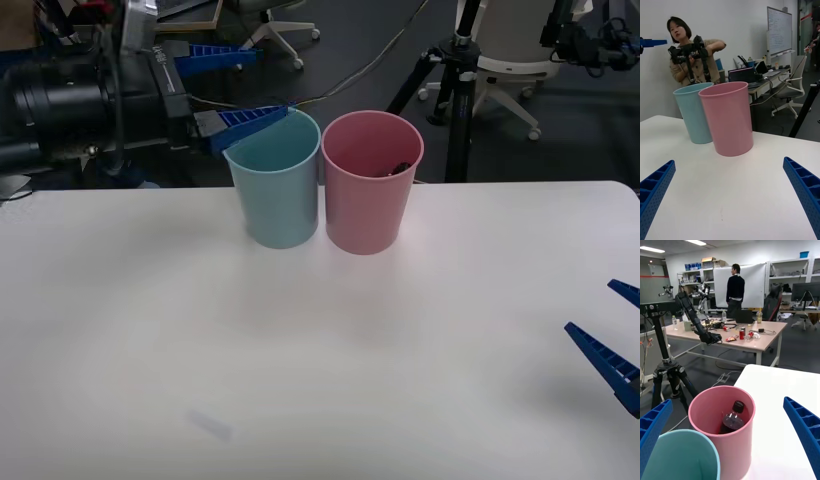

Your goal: Grasp the object on the table and drop it into the matching bin: aluminum can to the light blue bin, PET bottle to the pink bin.

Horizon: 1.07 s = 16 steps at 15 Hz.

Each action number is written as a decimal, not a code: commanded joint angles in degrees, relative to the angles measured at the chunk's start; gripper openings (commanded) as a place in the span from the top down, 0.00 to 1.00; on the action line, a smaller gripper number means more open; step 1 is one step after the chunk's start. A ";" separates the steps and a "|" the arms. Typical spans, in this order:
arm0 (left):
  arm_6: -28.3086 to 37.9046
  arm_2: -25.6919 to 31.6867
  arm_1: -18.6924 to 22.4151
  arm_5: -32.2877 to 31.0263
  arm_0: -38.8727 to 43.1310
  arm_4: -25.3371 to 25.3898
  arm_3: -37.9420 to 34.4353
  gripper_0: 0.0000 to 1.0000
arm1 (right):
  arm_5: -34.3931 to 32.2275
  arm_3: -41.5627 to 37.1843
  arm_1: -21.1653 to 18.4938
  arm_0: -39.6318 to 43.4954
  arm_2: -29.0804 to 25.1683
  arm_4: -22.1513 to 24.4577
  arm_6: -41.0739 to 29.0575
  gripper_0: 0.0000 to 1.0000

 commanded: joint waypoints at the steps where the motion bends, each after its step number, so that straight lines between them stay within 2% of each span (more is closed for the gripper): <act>1: 0.97 8.66 0.18 -3.87 8.05 -3.87 -2.47 0.00 | 0.00 0.00 0.00 0.00 0.00 0.00 0.00 0.00; 5: 3.35 21.14 0.18 -5.63 20.62 -8.97 -7.39 0.00 | 0.00 0.00 0.00 0.00 0.00 0.00 0.00 0.00; 9: 3.43 30.02 -0.52 -7.30 30.73 -10.02 -8.89 0.00 | 0.00 0.00 0.00 0.00 0.00 0.00 0.00 0.00; 12: 5.54 42.06 -7.99 -11.87 38.29 -20.39 -9.15 0.00 | 0.00 0.00 0.00 0.00 0.00 0.00 0.00 0.00; 15: 12.66 53.84 -17.05 -18.73 43.74 -31.38 -10.73 0.00 | 0.00 0.00 0.00 0.00 0.00 0.00 0.00 0.00; 16: 15.56 58.67 -21.35 -21.01 45.85 -35.86 -12.32 0.00 | 0.00 0.00 0.00 0.00 0.00 0.00 0.00 0.00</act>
